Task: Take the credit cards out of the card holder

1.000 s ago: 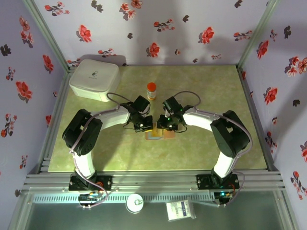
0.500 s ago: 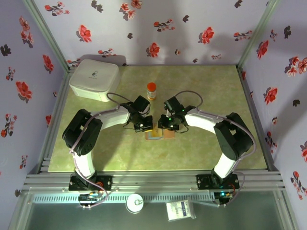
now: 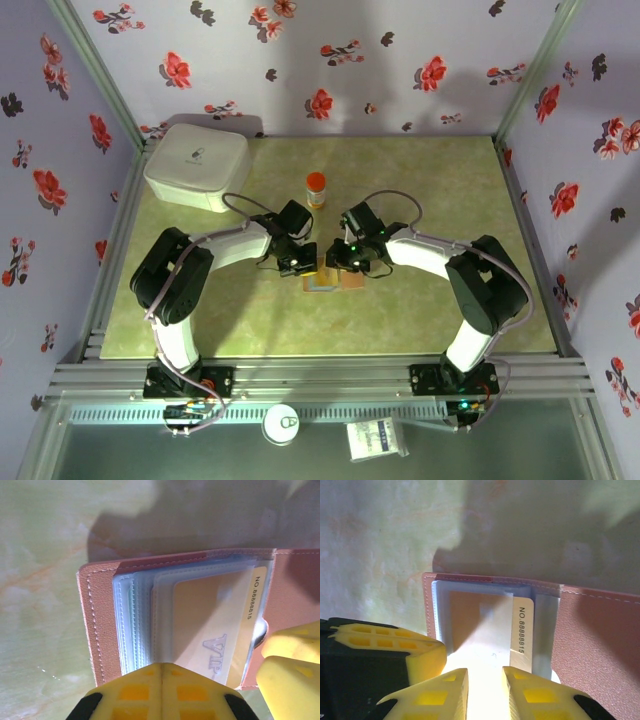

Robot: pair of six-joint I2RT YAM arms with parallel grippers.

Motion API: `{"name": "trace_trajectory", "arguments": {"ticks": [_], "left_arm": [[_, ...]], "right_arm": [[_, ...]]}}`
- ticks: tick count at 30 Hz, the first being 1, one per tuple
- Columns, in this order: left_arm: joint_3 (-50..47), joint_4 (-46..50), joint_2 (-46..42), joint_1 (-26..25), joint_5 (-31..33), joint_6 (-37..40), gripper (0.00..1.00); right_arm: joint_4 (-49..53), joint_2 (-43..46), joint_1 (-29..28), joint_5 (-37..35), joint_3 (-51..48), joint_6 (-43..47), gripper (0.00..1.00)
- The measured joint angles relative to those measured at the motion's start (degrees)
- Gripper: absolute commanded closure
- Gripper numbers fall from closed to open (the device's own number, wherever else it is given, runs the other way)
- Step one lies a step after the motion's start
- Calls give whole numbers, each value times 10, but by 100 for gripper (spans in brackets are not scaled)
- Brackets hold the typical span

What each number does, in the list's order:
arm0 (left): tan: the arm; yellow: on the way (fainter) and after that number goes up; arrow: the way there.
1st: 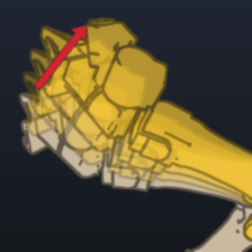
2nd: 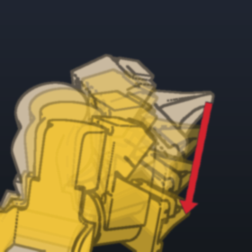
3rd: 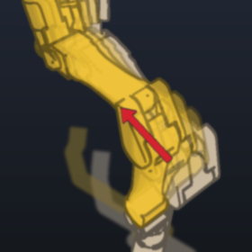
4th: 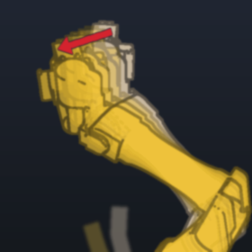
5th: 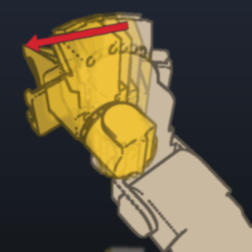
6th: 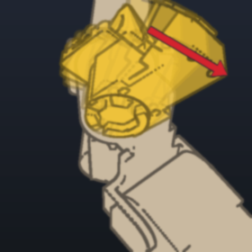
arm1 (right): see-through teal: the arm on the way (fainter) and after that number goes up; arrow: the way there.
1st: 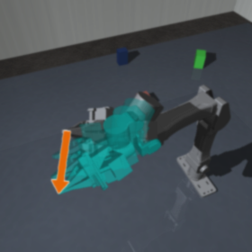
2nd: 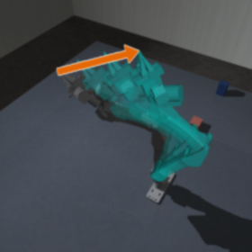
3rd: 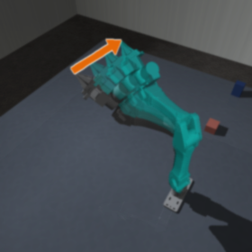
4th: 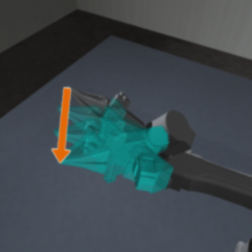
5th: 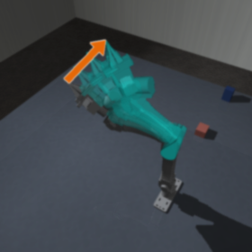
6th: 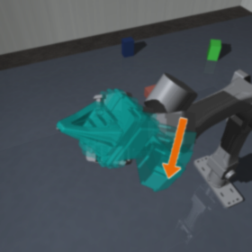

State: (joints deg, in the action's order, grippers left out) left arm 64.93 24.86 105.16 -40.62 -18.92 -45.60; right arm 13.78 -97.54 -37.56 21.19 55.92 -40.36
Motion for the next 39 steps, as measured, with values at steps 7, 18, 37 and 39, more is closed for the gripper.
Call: {"name": "trace_trajectory", "arguments": {"ticks": [7, 18, 37, 39], "left_arm": [[0, 1, 2, 0, 1, 4, 100], [0, 1, 2, 0, 1, 6, 100], [11, 9, 2, 0, 3, 6, 100], [15, 9, 2, 0, 3, 6, 100]], "right_arm": [[-6, -11, 0, 3, 0, -2, 77], [10, -19, 0, -12, 0, 0, 78], [18, 26, 5, -30, -14, 9, 73], [10, 31, 8, -27, -26, 8, 72]]}}
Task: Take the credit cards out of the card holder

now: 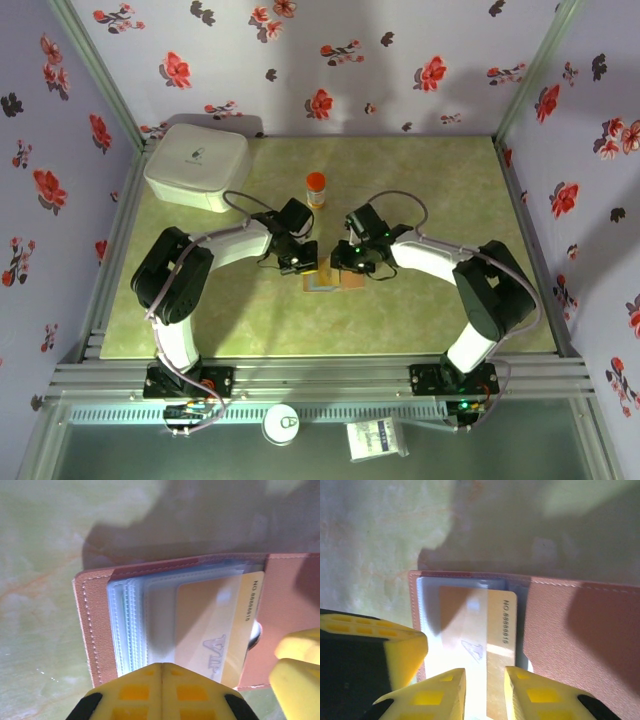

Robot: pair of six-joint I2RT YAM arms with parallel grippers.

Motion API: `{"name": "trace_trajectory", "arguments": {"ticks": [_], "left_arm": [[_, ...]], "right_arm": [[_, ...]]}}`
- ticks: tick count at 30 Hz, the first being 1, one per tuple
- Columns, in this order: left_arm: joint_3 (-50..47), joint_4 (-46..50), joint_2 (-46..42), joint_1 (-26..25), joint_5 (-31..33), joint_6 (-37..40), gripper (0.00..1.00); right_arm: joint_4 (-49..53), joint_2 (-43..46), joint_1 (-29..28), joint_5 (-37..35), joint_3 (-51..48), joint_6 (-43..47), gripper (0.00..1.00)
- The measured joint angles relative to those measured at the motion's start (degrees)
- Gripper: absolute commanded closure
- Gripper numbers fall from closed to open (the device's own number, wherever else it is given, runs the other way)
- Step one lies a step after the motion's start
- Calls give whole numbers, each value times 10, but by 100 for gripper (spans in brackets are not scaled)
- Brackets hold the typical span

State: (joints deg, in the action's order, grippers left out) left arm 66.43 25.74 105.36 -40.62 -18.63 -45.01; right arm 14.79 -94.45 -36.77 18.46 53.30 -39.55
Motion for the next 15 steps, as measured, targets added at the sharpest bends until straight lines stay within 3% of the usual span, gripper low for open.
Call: {"name": "trace_trajectory", "arguments": {"ticks": [15], "left_arm": [[3, -15, 2, -3, -19, 0, 100]], "right_arm": [[-56, 7, 21, 42, -37, -14, 74]]}}
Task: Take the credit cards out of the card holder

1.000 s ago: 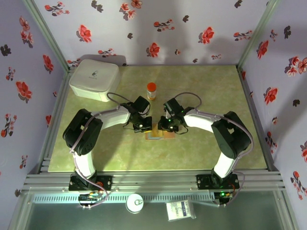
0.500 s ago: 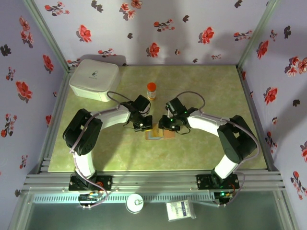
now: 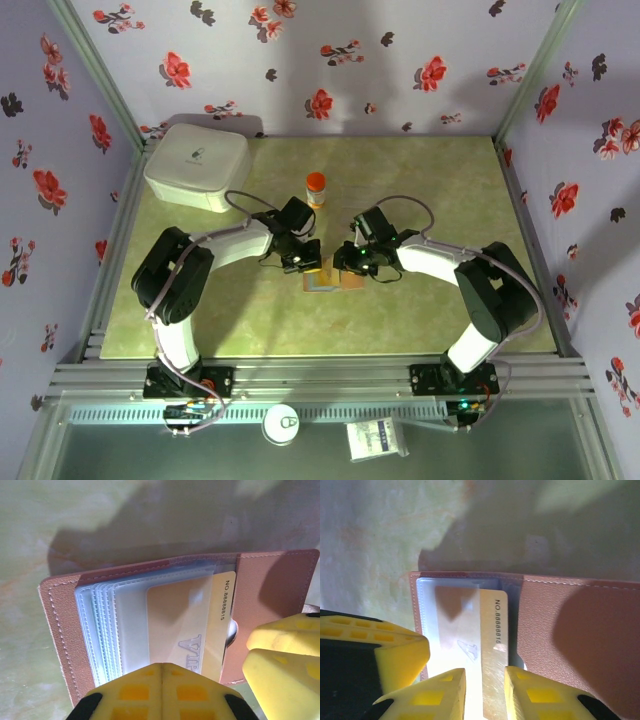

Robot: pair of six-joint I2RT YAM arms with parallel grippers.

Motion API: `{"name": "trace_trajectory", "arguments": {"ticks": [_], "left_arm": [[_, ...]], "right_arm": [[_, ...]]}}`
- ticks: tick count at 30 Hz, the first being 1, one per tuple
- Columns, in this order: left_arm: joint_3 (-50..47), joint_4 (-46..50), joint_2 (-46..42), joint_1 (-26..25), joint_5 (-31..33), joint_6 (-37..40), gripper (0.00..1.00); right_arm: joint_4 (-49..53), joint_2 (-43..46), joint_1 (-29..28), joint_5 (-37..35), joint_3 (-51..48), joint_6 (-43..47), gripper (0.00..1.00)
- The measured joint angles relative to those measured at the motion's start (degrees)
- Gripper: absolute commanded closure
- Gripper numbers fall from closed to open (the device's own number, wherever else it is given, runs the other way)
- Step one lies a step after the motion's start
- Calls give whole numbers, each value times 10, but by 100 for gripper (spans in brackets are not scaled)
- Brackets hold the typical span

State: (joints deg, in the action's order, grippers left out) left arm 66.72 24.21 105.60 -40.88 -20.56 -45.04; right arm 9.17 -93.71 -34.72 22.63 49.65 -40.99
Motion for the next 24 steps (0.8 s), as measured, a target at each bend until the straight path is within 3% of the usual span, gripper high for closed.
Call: {"name": "trace_trajectory", "arguments": {"ticks": [24], "left_arm": [[0, 10, 13, 0, 11, 1, 100]], "right_arm": [[-50, -40, 8, 43, -20, -13, 77]]}}
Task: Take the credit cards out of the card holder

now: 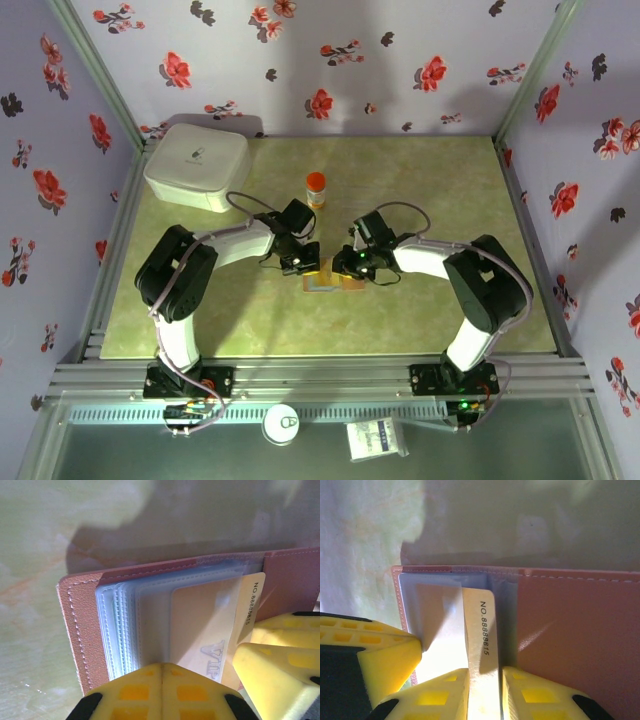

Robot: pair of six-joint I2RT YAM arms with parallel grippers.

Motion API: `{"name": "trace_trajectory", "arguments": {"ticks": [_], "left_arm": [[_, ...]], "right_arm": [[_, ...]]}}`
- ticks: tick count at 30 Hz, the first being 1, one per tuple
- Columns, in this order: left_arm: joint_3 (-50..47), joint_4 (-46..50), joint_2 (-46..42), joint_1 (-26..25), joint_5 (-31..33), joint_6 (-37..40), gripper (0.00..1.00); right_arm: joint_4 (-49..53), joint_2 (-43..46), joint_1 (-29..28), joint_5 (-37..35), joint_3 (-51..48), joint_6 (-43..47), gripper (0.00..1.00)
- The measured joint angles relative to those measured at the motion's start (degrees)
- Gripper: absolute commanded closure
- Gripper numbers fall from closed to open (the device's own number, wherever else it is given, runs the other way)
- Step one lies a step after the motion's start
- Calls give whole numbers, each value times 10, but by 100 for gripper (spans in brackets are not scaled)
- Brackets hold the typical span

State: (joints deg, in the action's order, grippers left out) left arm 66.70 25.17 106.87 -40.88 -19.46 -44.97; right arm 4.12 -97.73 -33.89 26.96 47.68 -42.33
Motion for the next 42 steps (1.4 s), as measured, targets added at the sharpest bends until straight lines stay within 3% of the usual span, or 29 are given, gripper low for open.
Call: {"name": "trace_trajectory", "arguments": {"ticks": [30, 42], "left_arm": [[0, 3, 0, 0, 0, 6, 100], [11, 25, 0, 0, 4, 6, 100]], "right_arm": [[-43, -8, 24, 37, -21, -16, 90], [-46, -8, 26, 46, -24, -16, 82]]}}
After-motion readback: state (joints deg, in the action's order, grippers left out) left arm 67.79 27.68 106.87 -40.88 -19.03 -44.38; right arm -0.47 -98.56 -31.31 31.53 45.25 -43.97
